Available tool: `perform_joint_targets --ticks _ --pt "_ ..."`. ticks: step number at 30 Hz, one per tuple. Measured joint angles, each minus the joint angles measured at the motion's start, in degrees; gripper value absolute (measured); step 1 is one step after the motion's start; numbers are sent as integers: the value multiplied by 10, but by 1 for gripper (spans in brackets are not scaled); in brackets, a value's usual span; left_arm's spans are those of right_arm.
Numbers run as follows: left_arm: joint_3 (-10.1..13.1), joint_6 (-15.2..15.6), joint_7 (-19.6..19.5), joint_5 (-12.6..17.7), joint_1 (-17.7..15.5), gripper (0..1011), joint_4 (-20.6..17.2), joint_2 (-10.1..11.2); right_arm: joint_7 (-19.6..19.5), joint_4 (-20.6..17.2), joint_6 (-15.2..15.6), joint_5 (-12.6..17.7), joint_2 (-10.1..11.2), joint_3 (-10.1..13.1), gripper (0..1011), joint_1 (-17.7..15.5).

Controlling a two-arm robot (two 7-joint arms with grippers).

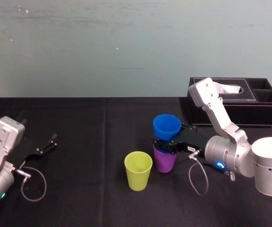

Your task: Stack the three plastic cups sequentially using one hand.

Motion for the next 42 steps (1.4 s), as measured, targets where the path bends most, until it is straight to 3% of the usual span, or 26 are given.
perform_joint_targets --ticks 9,24,30,38,42 --pt "0 0 0 0 0 1000 0 0 0 0 1 0 0 0 998 0" --pt "0 0 0 0 0 1000 0 0 0 -1 1 -1 0 0 1003 1" --pt "0 0 0 0 0 1000 0 0 -6 -11 -32 6 5 15 1003 -18" --pt "0 0 0 0 0 1000 0 0 -10 -57 -47 14 16 23 1003 -44" --pt "0 0 0 0 0 1000 0 0 -10 -99 -42 23 29 27 1003 -68"
